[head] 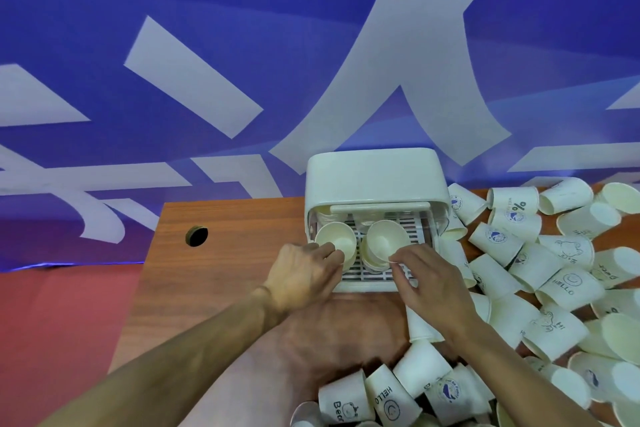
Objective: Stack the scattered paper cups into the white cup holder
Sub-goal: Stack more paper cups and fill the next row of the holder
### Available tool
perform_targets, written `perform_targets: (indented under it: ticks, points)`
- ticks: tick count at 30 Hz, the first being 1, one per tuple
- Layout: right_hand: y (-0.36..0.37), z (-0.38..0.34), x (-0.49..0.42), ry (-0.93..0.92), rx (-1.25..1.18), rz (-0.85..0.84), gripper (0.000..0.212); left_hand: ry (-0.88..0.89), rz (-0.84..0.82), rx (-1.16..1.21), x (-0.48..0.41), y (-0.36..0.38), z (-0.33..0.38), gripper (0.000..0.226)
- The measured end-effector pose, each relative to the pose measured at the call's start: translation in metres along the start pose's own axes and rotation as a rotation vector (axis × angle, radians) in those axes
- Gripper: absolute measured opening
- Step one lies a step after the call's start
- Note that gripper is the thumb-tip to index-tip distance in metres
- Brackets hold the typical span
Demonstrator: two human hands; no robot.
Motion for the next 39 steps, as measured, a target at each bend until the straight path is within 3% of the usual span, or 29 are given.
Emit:
perform_targets:
  ticks: [12, 15, 25, 30, 33, 36, 39]
  points:
    - [0.023, 0.017, 0.0, 0.029, 0.018, -0.187, 0.006, 0.053, -0.173, -0.075, -0.004, 0.034, -0.001, 0.023]
    - [0.031, 0.021, -0.001, 0.059, 0.07, -0.269, 0.003, 0.079, -0.273, -0.119, -0.006, 0.041, -0.001, 0.012]
    - [0.052, 0.028, -0.001, 0.253, 0.146, -0.389, 0.022, 0.052, -0.426, -0.168, -0.01, 0.049, 0.005, 0.016]
    - [0.051, 0.023, -0.004, 0.263, 0.219, -0.427, 0.025, 0.035, -0.405, -0.163, -0.011, 0.046, 0.009, 0.002]
    - [0.045, 0.012, -0.007, 0.225, 0.236, -0.394, 0.025, 0.016, -0.326, -0.136, -0.006, 0.035, 0.009, 0.017]
    - [0.033, -0.005, -0.001, 0.17, 0.214, -0.274, 0.025, 0.003, -0.252, -0.151, 0.007, 0.027, 0.009, 0.012]
    - [0.028, -0.023, 0.021, 0.155, 0.199, -0.28, 0.016, 0.027, -0.25, -0.096, 0.032, 0.018, 0.009, 0.015]
Point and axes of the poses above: each hand's wrist, its own x-axis away from the middle knuckle, its own y-axis out of the palm, z = x × y, the point moved 2 cm from there along -x, towards the middle knuckle, and after that the axes turned 6 degrees about -x, right-handed, at the moved point
